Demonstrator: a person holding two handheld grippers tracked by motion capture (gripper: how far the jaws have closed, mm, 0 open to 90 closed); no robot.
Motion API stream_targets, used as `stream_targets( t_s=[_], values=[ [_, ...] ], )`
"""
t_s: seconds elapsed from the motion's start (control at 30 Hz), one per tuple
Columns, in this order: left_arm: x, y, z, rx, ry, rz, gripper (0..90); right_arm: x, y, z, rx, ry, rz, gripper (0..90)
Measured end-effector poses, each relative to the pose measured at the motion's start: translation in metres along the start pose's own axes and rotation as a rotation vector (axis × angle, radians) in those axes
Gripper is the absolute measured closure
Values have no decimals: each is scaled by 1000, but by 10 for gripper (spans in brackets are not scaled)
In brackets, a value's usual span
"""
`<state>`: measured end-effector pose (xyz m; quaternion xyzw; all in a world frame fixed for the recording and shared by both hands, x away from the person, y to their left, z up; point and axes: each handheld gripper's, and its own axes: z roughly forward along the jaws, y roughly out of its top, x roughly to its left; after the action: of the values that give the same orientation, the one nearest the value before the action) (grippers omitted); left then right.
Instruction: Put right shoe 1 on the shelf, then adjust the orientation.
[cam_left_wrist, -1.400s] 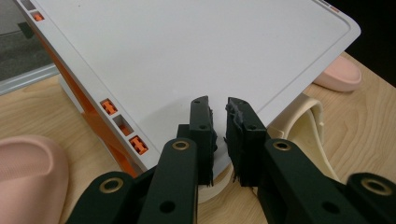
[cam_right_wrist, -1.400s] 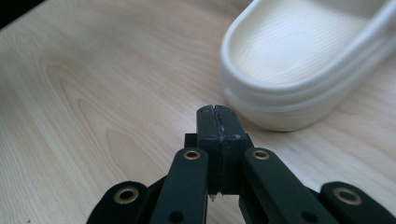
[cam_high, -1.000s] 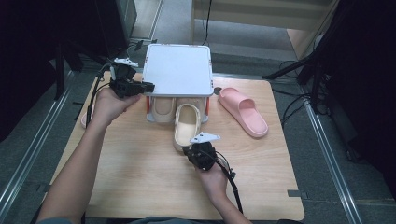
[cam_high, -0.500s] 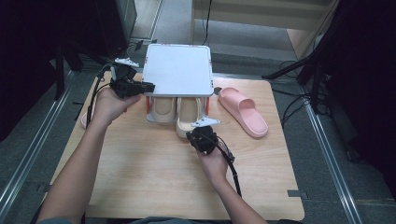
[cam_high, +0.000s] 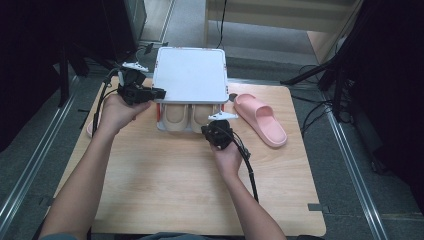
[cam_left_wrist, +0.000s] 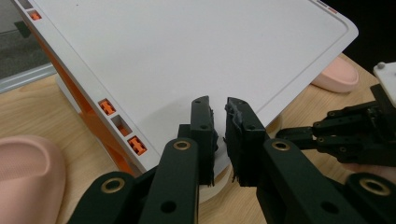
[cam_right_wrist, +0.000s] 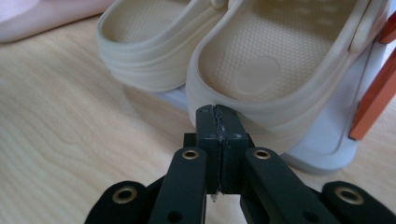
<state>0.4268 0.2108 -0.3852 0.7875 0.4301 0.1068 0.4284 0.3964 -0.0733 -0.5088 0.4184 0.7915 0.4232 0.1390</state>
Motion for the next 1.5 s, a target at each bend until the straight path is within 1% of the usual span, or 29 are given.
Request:
stream_targets(
  t_s=[0.1, 0.13, 0.23, 0.3, 0.33, 0.37, 0.43, 0.47, 0.57, 0.67, 0.7, 0.73, 0.77, 0.8, 0.87, 0.9, 1.0, 1.03, 1.13, 1.17, 1.23, 1.27, 1.37, 1.5],
  values=[
    [0, 0, 0, -1, -3, 3, 809, -4, 0, 3, -12, 12, 1, 887],
    [1, 0, 0, -1, -2, 7, 810, -3, 1, 2, -10, 6, 0, 897],
    [1, 0, 0, -5, 8, 8, 816, 0, 1, -7, -14, 29, -18, 900],
    [1, 0, 0, -6, 13, 12, 815, 3, 0, -15, 3, 48, -19, 896],
    [1, 0, 0, -6, 8, 9, 810, 4, -1, -20, 17, 56, -19, 894],
    [1, 0, -1, -6, 5, 5, 794, 5, -2, -25, 34, 77, -13, 887],
    [1, 0, -2, -4, -6, -12, 764, 8, -6, -35, 38, 87, -25, 878],
    [2, 0, -3, 0, -12, -23, 733, 9, -8, -41, 39, 99, -30, 865],
    [0, 1, -8, 23, -6, -22, 629, 11, -13, -57, 48, 141, -26, 799],
    [-3, 1, -15, 28, -4, -13, 531, 9, -18, -69, 54, 214, -1, 701],
    [-4, 1, -18, 34, -6, -14, 500, 8, -19, -73, 71, 243, 15, 675],
    [-5, 1, -21, 36, -9, -17, 484, 8, -20, -76, 82, 265, 19, 651],
    [-5, 1, -24, 33, -18, -17, 471, 8, -22, -79, 93, 274, 7, 631],
    [-7, 0, -27, 23, -28, -25, 459, 8, -23, -83, 100, 275, -10, 621],
    [-7, -3, -33, 13, -38, -27, 447, 8, -25, -92, 79, 266, -52, 598],
    [-7, -4, -35, 13, -33, -25, 444, 8, -26, -96, 66, 272, -64, 584],
    [-7, -10, -41, 14, -22, -25, 433, 5, -30, -106, 45, 281, -77, 556],
    [-6, -12, -43, 23, -16, -22, 433, 3, -32, -108, 37, 288, -76, 552],
    [-4, -19, -49, 14, -8, -27, 427, -2, -34, -113, 19, 310, -56, 551],
    [-4, -21, -50, 12, -6, -25, 427, -3, -34, -114, 15, 309, -60, 547],
    [-2, -25, -54, 4, -1, -20, 428, -4, -34, -113, 16, 299, -89, 544],
    [-1, -27, -55, 0, -2, -20, 428, -5, -34, -110, 26, 291, -101, 544],
    [1, -32, -58, -8, 2, -26, 427, -8, -32, -105, 41, 294, -86, 544],
    [7, -39, -63, -20, 13, -40, 426, -8, -28, -103, 31, 309, -77, 545]
  ],
)
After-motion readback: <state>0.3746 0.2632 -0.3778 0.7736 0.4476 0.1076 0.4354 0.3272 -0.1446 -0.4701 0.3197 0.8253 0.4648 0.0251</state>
